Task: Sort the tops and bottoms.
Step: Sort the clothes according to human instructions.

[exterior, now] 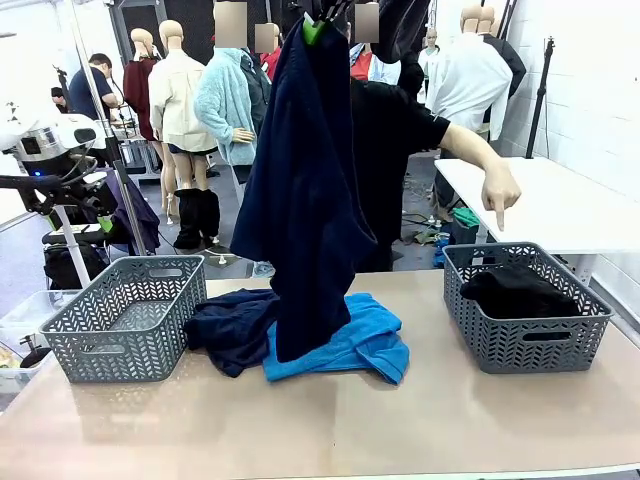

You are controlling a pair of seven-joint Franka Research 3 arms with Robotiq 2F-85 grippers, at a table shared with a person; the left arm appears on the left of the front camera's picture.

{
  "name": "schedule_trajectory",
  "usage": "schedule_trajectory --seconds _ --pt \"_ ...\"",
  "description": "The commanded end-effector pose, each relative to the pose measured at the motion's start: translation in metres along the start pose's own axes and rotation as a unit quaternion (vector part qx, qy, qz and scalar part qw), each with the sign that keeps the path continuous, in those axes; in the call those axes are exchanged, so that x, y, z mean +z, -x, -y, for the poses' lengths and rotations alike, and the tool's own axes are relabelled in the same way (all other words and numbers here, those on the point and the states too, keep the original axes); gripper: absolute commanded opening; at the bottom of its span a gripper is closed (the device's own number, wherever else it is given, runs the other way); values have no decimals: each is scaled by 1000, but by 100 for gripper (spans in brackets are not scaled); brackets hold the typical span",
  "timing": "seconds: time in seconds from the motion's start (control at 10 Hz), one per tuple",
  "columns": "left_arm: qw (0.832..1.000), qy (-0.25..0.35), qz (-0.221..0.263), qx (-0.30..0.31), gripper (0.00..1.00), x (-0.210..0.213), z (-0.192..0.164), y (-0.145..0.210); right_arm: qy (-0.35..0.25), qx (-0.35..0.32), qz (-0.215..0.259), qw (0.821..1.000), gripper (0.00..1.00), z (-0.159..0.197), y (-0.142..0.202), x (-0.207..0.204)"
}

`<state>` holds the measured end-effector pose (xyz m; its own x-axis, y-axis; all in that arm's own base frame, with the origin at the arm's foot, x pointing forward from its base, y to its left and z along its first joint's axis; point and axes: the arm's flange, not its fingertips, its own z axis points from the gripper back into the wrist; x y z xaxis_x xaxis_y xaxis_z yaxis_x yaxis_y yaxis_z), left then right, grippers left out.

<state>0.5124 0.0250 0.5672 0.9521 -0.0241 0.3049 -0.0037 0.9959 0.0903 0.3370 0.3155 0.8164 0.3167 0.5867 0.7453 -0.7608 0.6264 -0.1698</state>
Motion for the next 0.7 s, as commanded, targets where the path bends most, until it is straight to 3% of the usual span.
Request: schedule_trajectory --seconds 0.0,0.6 --pt "1000 6 3 7 100 1 -1 -1 4 4 0 1000 0 1 -1 3" --pt "1000 6 3 7 100 1 -1 -1 4 4 0 1000 0 1 -1 3"
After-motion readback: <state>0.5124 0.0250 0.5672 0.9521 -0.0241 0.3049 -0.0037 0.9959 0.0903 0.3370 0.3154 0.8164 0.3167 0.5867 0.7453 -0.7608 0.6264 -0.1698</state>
